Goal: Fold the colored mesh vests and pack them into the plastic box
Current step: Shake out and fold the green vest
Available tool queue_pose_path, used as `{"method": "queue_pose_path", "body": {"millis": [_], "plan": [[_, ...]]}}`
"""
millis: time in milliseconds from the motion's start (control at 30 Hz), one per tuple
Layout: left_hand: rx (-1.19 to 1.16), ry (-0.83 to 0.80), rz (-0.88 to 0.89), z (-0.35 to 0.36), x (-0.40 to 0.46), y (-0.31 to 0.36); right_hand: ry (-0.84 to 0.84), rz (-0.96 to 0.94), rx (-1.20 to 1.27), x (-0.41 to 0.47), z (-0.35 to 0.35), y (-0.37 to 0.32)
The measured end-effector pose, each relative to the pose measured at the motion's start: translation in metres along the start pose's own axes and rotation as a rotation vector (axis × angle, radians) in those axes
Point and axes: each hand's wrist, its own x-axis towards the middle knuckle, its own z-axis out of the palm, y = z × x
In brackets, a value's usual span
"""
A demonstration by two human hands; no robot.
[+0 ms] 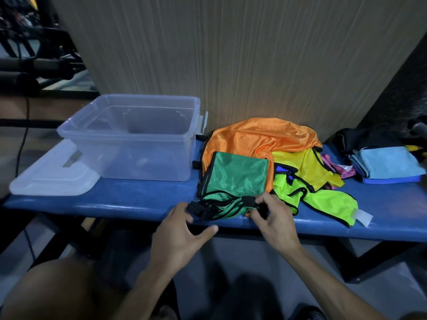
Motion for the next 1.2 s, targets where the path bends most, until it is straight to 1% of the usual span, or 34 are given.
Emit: {"method": "queue_pose_path", "body": {"millis": [67, 100, 167, 267, 300, 367, 400, 467, 567, 733, 800, 900, 1000, 1100, 1200], "plan": [[-0.155, 0.129, 0.014, 0.015, 0.002, 0.001, -0.010, 0.010, 0.020, 0.000, 0.000, 0.001], [-0.183, 0.170, 0.046, 0.020, 0.003, 0.000, -0.017, 0.018, 0.027, 0.000, 0.000, 0.001], [-0.183, 0.201, 0.142, 0.024, 0.006, -0.004, -0.027, 0.031, 0.040, -0.001, -0.001, 0.001], [-0.129, 0.195, 0.337, 0.020, 0.016, -0.014, -0.037, 0.055, 0.067, -0.001, -0.005, -0.002], [-0.099, 0.171, 0.395, 0.019, 0.022, -0.017, -0.041, 0.063, 0.074, 0.000, -0.006, -0.004], [-0.056, 0.063, 0.465, 0.016, 0.036, -0.020, -0.053, 0.086, 0.108, 0.000, -0.007, -0.005], [-0.057, -0.009, 0.463, 0.015, 0.043, -0.021, -0.058, 0.101, 0.124, 0.001, -0.008, -0.006], [-0.056, -0.132, 0.378, 0.012, 0.056, -0.015, -0.080, 0.133, 0.139, 0.002, -0.008, -0.006], [0.040, -0.225, 0.240, 0.008, 0.073, -0.004, -0.127, 0.134, 0.118, 0.003, -0.010, -0.005], [-0.022, -0.378, 0.223, 0.002, 0.105, -0.004, -0.169, 0.108, 0.110, 0.004, -0.015, -0.006], [0.001, -0.430, 0.217, 0.001, 0.114, -0.002, -0.179, 0.113, 0.117, 0.004, -0.017, -0.005], [0.089, -0.441, 0.307, 0.003, 0.122, 0.001, -0.197, 0.124, 0.120, 0.002, -0.019, -0.002], [0.092, -0.428, 0.378, 0.009, 0.127, 0.002, -0.202, 0.126, 0.121, 0.002, -0.021, -0.001], [0.030, -0.421, 0.342, 0.014, 0.132, 0.006, -0.216, 0.150, 0.147, 0.003, -0.021, -0.002], [-0.062, -0.362, 0.294, 0.019, 0.132, 0.009, -0.206, 0.173, 0.145, 0.003, -0.021, -0.004]]}}
